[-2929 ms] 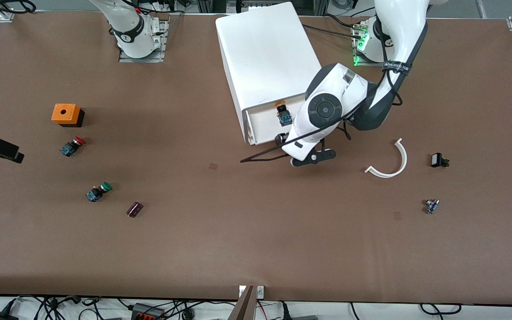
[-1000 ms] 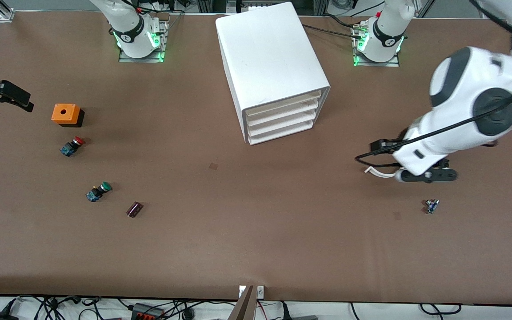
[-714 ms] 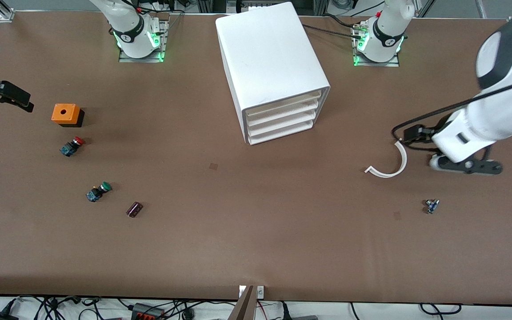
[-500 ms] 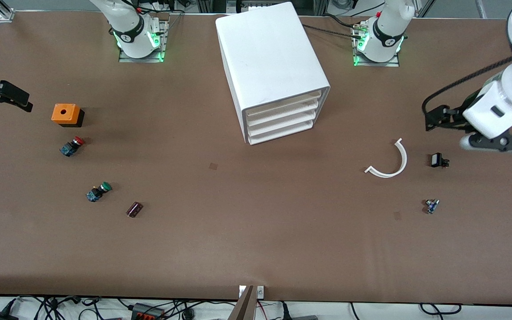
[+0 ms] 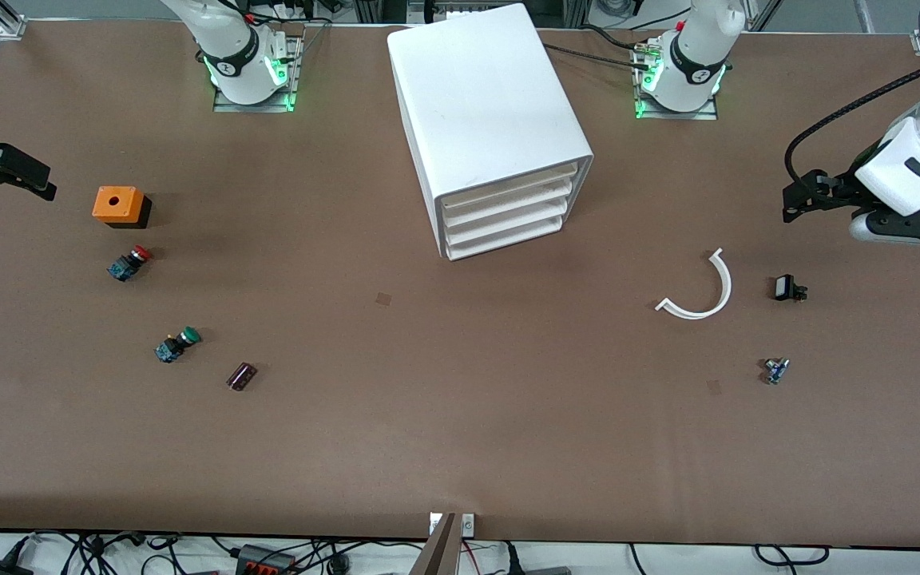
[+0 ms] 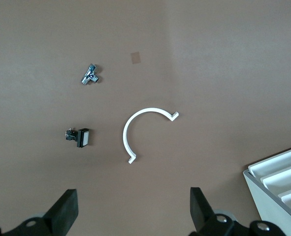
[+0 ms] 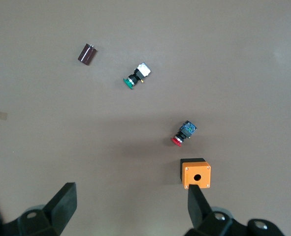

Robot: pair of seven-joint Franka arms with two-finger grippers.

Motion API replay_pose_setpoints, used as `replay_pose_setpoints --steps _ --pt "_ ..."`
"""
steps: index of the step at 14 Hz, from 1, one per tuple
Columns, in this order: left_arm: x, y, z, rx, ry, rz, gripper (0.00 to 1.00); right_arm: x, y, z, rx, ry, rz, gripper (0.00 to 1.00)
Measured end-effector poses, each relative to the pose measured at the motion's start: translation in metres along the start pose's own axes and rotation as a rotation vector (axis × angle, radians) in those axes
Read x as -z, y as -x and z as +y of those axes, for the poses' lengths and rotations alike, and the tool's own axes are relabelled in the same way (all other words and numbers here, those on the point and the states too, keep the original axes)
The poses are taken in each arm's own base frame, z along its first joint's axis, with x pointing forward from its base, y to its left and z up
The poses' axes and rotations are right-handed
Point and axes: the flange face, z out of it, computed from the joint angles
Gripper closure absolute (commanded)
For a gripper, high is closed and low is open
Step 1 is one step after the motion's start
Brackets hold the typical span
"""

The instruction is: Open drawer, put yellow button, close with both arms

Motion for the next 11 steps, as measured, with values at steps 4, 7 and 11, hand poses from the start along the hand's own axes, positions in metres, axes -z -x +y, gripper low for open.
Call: replay_pose_setpoints --steps 4,7,11 --pt "0.0002 0.0001 0.0018 0.034 0.001 0.000 0.00 0.0001 0.0000 0.0000 0.000 0.000 0.000 0.00" --pt "0.0003 0.0002 0.0019 0.039 0.001 0.000 0.00 0.0017 0.0009 0.0003 0.002 0.000 0.003 0.00" --pt "0.0003 0.0002 0.0019 0.040 0.001 0.000 0.00 0.0083 0.0037 0.0005 0.005 0.001 0.018 0.00"
